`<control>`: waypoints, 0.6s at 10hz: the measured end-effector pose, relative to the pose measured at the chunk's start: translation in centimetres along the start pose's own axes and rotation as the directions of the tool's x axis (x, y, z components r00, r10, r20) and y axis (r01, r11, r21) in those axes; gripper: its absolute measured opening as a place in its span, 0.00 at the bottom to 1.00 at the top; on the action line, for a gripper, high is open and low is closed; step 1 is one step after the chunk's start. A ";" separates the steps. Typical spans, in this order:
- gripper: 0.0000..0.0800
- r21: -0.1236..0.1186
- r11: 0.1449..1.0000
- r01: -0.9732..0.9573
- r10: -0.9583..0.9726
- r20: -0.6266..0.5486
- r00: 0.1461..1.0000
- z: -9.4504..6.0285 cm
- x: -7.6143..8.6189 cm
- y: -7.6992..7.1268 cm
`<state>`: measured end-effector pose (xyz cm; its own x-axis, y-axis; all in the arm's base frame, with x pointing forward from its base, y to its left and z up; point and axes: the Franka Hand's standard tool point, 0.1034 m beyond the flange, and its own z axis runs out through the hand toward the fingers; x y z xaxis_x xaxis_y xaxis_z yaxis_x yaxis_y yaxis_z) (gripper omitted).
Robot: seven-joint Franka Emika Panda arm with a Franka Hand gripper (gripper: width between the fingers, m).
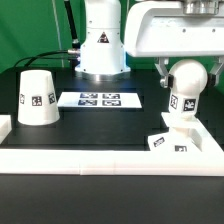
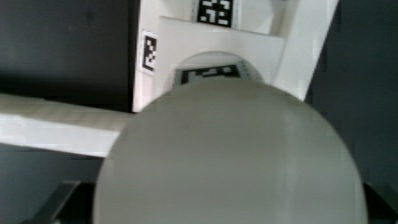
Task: Assemble lamp
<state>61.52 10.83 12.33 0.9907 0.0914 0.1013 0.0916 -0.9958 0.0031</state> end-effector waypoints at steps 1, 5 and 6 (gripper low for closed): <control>0.72 0.000 0.998 -0.059 0.059 0.000 0.998 0.0 0.0 0.1; 0.72 0.009 0.922 -0.388 0.388 -0.009 0.922 0.3 -0.4 1.0; 0.72 0.013 0.893 -0.451 0.451 -0.006 0.893 0.3 -0.5 1.1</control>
Offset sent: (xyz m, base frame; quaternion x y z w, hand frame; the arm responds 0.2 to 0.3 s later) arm -0.0191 -0.0140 -0.0067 0.0082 0.0106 0.2240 0.9745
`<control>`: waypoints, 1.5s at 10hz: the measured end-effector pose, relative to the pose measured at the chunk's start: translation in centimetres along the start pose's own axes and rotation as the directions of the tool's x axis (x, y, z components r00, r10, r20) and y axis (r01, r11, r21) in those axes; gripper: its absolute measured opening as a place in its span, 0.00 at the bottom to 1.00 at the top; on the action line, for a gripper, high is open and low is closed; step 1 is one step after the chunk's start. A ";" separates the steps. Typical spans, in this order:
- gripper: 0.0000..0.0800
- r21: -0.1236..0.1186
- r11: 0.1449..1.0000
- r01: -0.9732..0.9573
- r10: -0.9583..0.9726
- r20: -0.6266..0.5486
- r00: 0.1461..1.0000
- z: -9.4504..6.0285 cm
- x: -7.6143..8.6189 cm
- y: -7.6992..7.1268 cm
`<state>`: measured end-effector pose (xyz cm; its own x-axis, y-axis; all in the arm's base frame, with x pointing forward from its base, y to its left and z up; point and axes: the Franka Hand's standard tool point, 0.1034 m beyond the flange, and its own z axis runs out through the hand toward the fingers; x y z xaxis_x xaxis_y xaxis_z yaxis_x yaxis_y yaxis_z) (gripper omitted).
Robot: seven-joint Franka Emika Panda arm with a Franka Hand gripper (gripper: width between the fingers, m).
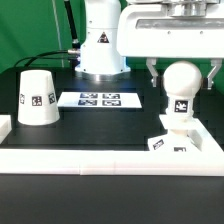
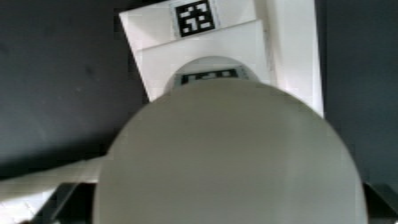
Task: Assemble lamp
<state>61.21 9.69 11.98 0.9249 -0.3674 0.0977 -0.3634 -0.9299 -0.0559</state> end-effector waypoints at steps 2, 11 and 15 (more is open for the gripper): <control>0.72 0.011 0.973 -0.231 0.230 0.013 0.973 0.0 0.0 0.2; 0.84 -0.008 0.755 -0.656 0.653 0.100 0.751 0.2 -0.4 0.0; 0.87 0.027 0.926 -0.376 0.372 0.098 0.923 0.3 -1.0 -0.9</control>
Offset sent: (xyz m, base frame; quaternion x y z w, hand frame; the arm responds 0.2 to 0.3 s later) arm 0.0006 0.0036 -0.0009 -0.0016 -0.0216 0.2708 0.9624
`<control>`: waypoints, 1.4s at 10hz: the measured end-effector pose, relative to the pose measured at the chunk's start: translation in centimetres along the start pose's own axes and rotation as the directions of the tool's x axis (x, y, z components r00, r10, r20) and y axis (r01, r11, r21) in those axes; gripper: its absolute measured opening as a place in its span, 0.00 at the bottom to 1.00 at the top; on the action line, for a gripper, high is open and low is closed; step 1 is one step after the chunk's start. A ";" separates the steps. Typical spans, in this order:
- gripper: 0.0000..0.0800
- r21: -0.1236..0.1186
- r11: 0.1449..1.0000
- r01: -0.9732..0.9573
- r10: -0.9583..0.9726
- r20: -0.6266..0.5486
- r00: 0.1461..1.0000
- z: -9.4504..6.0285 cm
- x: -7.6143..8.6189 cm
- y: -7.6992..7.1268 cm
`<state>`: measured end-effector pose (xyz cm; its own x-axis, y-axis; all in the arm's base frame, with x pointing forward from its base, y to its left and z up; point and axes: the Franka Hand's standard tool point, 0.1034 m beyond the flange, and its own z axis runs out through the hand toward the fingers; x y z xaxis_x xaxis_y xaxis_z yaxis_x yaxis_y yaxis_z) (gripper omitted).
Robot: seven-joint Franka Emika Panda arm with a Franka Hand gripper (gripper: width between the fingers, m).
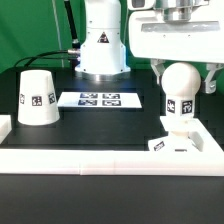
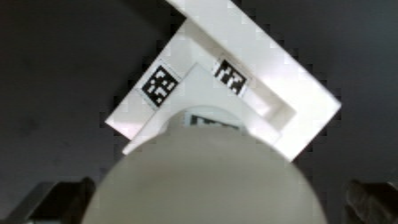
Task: Assemble lamp
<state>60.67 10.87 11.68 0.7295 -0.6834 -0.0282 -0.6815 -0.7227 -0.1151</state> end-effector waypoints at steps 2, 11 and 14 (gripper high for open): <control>0.87 0.004 0.974 0.226 -0.226 -0.004 0.974 0.3 -0.3 0.0; 0.87 -0.009 0.601 0.799 -0.799 0.000 0.601 -0.1 0.3 -0.2; 0.87 -0.014 0.446 0.895 -0.895 0.001 0.446 0.0 0.5 -0.1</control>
Offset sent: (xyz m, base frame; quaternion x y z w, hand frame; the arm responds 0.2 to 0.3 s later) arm -0.0049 0.0024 0.0011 0.0056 0.0016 -0.2357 0.9718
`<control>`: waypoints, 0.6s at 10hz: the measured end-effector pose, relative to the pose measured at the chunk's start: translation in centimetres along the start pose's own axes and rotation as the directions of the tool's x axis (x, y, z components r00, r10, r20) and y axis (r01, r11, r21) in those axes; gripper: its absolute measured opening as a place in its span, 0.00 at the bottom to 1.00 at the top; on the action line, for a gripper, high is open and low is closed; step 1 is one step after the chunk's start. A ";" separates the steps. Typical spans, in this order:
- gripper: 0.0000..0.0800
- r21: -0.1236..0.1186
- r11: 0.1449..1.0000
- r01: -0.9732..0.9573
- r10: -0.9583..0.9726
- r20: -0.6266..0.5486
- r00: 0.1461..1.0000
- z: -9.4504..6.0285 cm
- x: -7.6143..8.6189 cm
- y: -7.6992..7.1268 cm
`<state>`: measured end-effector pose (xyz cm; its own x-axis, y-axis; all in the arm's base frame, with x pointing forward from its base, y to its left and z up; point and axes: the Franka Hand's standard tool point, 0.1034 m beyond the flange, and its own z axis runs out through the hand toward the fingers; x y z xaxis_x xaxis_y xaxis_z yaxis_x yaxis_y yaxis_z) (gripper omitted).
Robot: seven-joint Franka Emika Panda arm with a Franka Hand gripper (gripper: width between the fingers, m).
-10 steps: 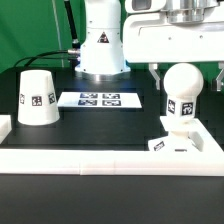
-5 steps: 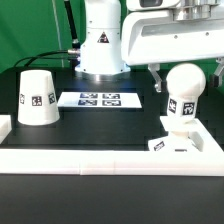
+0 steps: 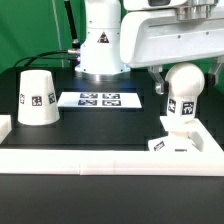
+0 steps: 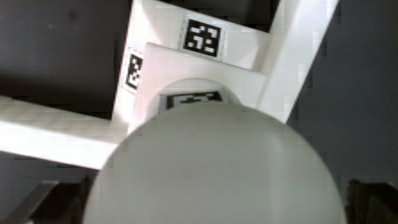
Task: Assemble lamp
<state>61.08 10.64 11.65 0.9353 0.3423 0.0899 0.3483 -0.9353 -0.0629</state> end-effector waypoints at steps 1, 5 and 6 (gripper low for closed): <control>0.87 -0.005 0.999 0.049 -0.049 0.003 0.999 0.0 -0.1 0.0; 0.87 -0.031 0.935 0.353 -0.352 0.023 0.936 0.0 -0.1 0.4; 0.87 -0.038 0.904 0.426 -0.425 0.033 0.905 0.0 -0.1 0.5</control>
Offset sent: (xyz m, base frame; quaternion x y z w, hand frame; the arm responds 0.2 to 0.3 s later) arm 0.0016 0.0013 0.0046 -0.0090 0.0000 -0.2187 0.9757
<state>61.14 10.11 11.64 0.7002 0.7100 0.0752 0.7108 -0.7031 0.0193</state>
